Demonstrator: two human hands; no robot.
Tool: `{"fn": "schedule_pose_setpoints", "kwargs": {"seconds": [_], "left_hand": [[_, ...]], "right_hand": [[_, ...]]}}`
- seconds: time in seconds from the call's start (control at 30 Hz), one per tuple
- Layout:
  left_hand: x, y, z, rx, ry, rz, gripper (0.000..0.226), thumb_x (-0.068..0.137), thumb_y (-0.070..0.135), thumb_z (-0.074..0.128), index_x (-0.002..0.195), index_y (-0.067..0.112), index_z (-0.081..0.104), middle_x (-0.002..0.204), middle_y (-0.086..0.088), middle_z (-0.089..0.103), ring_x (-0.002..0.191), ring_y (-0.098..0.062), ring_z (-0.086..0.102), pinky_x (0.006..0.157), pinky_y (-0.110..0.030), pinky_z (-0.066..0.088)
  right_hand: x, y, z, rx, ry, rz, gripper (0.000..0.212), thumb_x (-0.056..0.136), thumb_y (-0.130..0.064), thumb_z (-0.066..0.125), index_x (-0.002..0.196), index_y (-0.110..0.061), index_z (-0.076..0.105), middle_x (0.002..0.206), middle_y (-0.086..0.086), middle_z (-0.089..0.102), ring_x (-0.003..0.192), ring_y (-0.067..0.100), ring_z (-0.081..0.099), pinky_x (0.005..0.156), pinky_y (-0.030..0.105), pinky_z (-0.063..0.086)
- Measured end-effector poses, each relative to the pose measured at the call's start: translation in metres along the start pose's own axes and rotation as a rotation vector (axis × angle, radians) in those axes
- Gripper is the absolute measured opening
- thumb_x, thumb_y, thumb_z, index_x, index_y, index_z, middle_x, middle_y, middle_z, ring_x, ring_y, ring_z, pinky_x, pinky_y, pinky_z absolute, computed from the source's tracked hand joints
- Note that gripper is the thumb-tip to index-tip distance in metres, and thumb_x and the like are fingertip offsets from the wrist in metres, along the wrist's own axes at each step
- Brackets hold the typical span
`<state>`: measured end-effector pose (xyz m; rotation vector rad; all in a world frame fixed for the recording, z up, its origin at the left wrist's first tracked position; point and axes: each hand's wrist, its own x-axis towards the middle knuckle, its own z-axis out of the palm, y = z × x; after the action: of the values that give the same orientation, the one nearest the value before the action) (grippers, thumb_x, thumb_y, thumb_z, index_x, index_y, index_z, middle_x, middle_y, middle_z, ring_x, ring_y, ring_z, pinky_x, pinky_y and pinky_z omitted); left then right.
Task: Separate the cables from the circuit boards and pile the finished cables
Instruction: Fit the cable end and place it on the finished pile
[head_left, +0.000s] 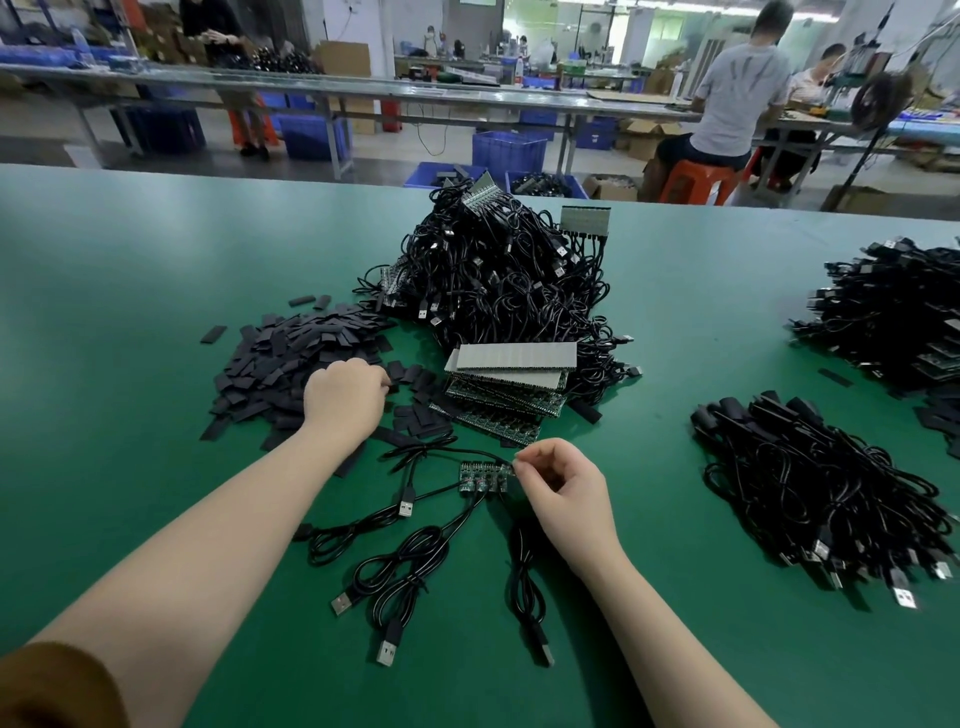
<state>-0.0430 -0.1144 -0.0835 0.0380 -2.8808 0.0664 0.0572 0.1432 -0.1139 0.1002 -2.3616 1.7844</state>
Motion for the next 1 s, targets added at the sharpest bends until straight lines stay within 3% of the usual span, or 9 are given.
{"fn": "schedule_pose_setpoints", "kwargs": {"seconds": [0.2,0.3,0.43,0.53,0.63,0.77,0.93,1.0], "left_hand": [[-0.010,-0.004,-0.004,-0.176,0.174,0.002,0.028,0.102,0.029,0.046,0.116,0.019,0.069,0.100,0.000,0.072,0.087,-0.023,0.066,0.064,-0.033,0.050],[-0.022,0.005,-0.012,-0.373,0.206,0.002,0.025,0.101,0.030,0.048,0.116,0.023,0.067,0.101,0.003,0.072,0.084,-0.019,0.066,0.059,-0.029,0.047],[-0.046,0.036,-0.022,-0.588,0.216,0.131,0.022,0.098,0.023,0.054,0.116,0.024,0.068,0.110,0.007,0.070,0.091,-0.011,0.065,0.070,-0.024,0.050],[-0.063,0.062,-0.024,-0.679,0.192,0.219,0.025,0.094,0.020,0.059,0.116,0.029,0.067,0.111,0.014,0.069,0.096,-0.003,0.063,0.078,-0.020,0.051],[-0.074,0.088,-0.022,-0.760,0.118,0.212,0.028,0.092,0.026,0.062,0.117,0.037,0.062,0.107,0.019,0.070,0.096,0.000,0.064,0.079,-0.025,0.054],[-0.082,0.106,-0.013,-0.904,-0.034,0.174,0.032,0.092,0.022,0.060,0.117,0.042,0.058,0.108,0.016,0.070,0.102,0.002,0.063,0.085,-0.026,0.053],[-0.093,0.105,-0.005,-1.030,-0.084,0.171,0.043,0.088,0.012,0.055,0.116,0.045,0.057,0.101,0.026,0.068,0.101,0.015,0.058,0.081,-0.004,0.043],[-0.094,0.104,-0.004,-1.065,-0.117,0.181,0.042,0.089,0.013,0.054,0.116,0.045,0.058,0.101,0.027,0.068,0.101,0.013,0.059,0.082,-0.004,0.042]], "right_hand": [[0.002,-0.001,0.001,0.004,0.007,0.009,0.019,0.091,-0.013,0.069,0.083,-0.030,0.067,0.081,-0.011,0.070,0.074,0.009,0.064,0.068,0.020,0.052],[0.001,-0.001,0.000,0.003,0.008,0.017,0.018,0.091,-0.014,0.069,0.083,-0.030,0.067,0.082,-0.011,0.070,0.076,0.012,0.064,0.070,0.023,0.053],[0.001,-0.001,0.000,0.004,0.035,0.019,0.018,0.092,-0.016,0.068,0.085,-0.032,0.066,0.082,-0.013,0.070,0.075,0.010,0.064,0.069,0.024,0.052],[0.001,-0.001,0.001,0.013,0.058,0.013,0.019,0.092,-0.016,0.068,0.088,-0.034,0.065,0.079,-0.013,0.069,0.068,0.003,0.061,0.066,0.021,0.049],[0.001,-0.002,0.001,0.012,0.054,0.010,0.023,0.092,-0.017,0.070,0.093,-0.040,0.065,0.075,-0.013,0.069,0.065,0.001,0.061,0.064,0.017,0.048],[0.001,-0.002,0.000,0.033,0.055,0.035,0.026,0.091,-0.021,0.071,0.097,-0.046,0.065,0.078,-0.006,0.073,0.072,0.010,0.066,0.070,0.027,0.053],[0.002,0.000,0.001,0.028,0.059,0.049,0.015,0.087,-0.025,0.077,0.089,-0.038,0.072,0.077,-0.010,0.074,0.072,0.006,0.067,0.068,0.020,0.051],[0.002,0.001,0.001,0.016,0.072,0.045,0.010,0.087,-0.024,0.076,0.083,-0.033,0.073,0.076,-0.013,0.073,0.070,0.004,0.066,0.066,0.017,0.050]]}}
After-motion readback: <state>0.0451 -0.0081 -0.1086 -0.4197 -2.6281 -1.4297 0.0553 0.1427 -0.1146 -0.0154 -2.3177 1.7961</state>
